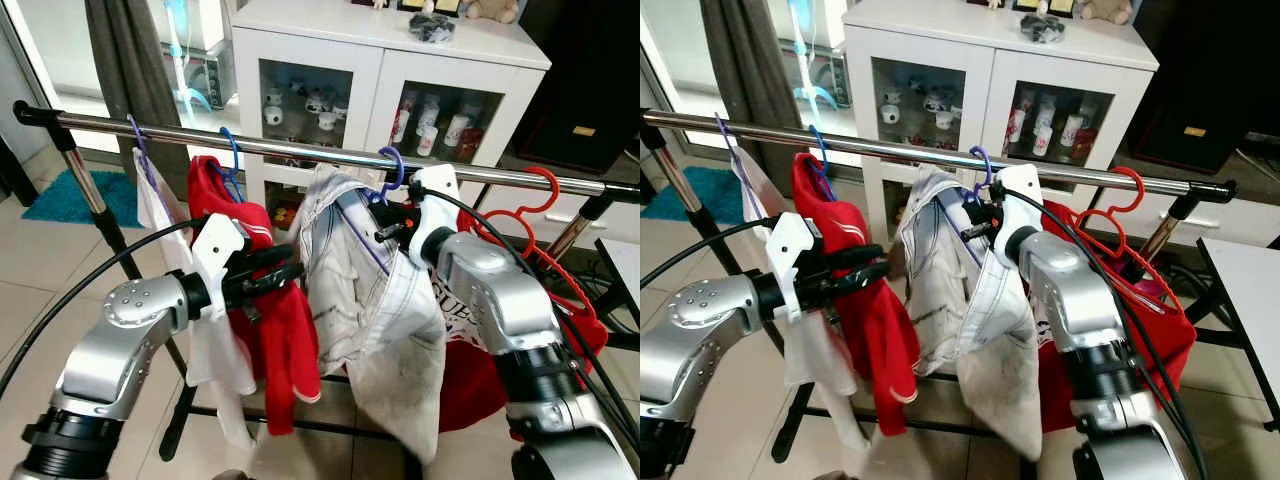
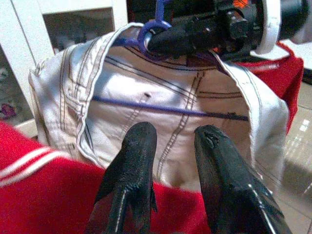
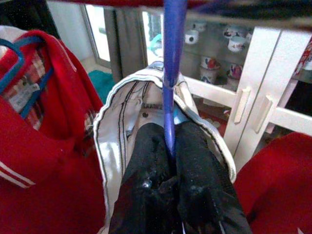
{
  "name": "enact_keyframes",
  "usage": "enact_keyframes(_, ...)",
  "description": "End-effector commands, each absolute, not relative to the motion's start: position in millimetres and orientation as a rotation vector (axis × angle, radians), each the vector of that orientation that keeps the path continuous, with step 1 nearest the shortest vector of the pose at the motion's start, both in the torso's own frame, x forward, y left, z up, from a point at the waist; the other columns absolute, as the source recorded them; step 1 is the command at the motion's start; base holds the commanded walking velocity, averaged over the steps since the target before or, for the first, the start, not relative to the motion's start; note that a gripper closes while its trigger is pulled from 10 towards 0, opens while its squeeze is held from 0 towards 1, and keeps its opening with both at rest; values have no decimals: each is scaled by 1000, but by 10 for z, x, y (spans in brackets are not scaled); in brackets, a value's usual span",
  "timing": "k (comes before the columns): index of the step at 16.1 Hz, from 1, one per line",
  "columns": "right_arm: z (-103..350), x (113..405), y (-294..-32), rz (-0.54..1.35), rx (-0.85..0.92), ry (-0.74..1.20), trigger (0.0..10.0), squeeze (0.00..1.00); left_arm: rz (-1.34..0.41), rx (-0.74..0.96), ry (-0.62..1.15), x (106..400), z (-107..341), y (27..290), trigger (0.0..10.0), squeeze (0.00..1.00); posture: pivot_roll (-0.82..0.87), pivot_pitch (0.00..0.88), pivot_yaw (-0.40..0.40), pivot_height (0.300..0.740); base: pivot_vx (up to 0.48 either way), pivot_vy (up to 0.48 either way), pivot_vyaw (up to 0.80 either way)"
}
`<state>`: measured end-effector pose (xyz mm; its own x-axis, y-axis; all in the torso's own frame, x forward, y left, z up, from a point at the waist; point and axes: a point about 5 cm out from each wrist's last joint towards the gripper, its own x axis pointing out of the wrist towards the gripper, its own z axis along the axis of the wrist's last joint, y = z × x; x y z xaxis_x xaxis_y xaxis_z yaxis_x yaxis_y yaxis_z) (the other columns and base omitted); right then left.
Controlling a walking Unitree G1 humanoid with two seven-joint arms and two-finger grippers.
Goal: Hang hanger
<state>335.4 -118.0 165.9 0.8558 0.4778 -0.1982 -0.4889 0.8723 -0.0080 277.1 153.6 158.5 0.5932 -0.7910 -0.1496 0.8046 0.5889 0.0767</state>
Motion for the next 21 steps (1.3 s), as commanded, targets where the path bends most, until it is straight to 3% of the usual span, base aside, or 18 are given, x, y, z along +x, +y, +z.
enact_keyframes(1, 1874, 3327, -1199, 520, -48, 94, 0, 0, -895, 161, 66, 2799, 1643, 1538, 10000, 0, -22, 0, -32, 740, 0, 0, 0)
enact_keyframes(4, 1915, 3154, -1198, 532, -47, 47, 0, 0, -707, 143, 40, 2866, 1601, 1535, 10000, 0, -18, 0, -46, 740, 0, 0, 0)
enact_keyframes(7, 1650, 2892, -1186, 562, -33, 132, 0, 0, -599, 127, 49, 2830, 1520, 1561, 10000, 0, -12, 0, -58, 740, 0, 0, 0)
enact_keyframes(13, 1309, 2555, -1288, 434, 78, 207, 0, 0, -554, 127, 79, 2749, 1451, 1596, 10000, 0, -22, 0, -41, 740, 0, 0, 0)
enact_keyframes(14, 1269, 2529, -1309, 411, 92, 220, 10000, 0, -551, 128, 83, 2747, 1441, 1598, 10000, 0, -22, 0, -41, 740, 0, 0, 0)
enact_keyframes(16, 1140, 2475, -1358, 365, 99, 275, 10000, 0, -550, 132, 96, 2732, 1416, 1589, 10000, 0, -27, 0, -32, 740, 0, 0, 0)
enact_keyframes(21, 1112, 2431, -1348, 338, 150, 279, 10000, 0, -555, 127, 109, 2712, 1399, 1574, 10000, 0, -26, 0, -31, 740, -160, 0, -800)
